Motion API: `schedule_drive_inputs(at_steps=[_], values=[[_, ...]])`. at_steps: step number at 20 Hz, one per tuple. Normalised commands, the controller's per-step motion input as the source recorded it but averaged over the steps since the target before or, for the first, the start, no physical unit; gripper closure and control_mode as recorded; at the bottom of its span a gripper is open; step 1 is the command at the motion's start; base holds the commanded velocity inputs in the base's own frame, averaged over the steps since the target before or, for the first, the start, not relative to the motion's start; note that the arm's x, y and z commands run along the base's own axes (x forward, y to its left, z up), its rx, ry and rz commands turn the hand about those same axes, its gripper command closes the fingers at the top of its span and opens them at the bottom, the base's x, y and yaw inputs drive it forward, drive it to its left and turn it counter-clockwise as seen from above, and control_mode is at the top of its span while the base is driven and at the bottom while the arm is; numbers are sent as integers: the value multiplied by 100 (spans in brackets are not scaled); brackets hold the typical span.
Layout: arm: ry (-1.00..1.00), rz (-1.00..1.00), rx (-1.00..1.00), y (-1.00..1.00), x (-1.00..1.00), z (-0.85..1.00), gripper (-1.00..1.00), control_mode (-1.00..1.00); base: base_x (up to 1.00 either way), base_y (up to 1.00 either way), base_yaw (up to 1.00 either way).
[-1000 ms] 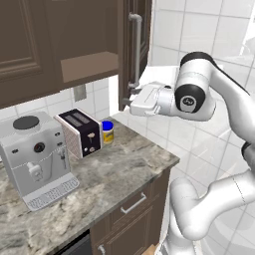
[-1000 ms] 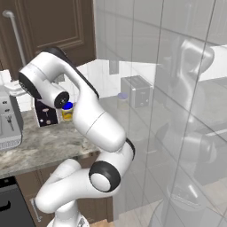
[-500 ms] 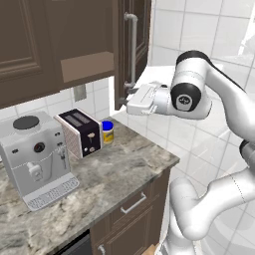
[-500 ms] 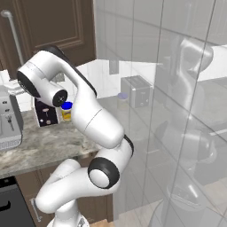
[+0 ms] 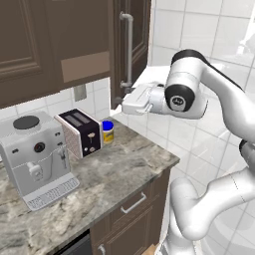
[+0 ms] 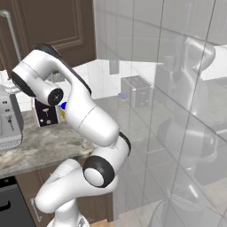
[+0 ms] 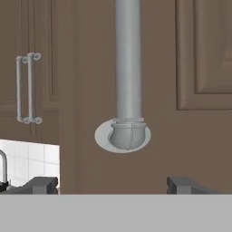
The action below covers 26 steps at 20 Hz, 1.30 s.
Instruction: Close all open cabinet doors.
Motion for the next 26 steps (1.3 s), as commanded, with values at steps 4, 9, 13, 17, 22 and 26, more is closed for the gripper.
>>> schedule_drive_inputs(at_steps=[4,9,13,17,22,26], values=[[0,0,0,0,53,0,-100,-100,0,0,0],[0,0,0,2,50,0,-100,-100,0,0,0],[-1,0,0,6,41,0,-100,-100,0,0,0],[0,0,0,9,38,0,-100,-100,0,0,0],[0,0,0,12,29,0,-100,-100,0,0,0],[0,-1,0,16,29,0,-100,-100,0,0,0]])
